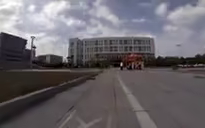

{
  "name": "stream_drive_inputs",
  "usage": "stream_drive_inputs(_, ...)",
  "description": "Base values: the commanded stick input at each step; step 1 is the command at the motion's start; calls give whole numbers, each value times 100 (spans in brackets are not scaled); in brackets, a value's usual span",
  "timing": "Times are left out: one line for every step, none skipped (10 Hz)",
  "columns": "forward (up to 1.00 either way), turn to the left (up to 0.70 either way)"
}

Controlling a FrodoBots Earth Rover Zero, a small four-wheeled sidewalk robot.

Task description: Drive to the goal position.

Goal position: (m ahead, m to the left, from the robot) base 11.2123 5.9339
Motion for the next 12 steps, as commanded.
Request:
stream_drive_inputs(100,2)
stream_drive_inputs(100,2)
stream_drive_inputs(100,2)
stream_drive_inputs(100,2)
stream_drive_inputs(100,2)
stream_drive_inputs(100,2)
stream_drive_inputs(100,2)
stream_drive_inputs(100,-8)
stream_drive_inputs(100,-38)
stream_drive_inputs(100,-32)
stream_drive_inputs(100,2)
stream_drive_inputs(100,2)
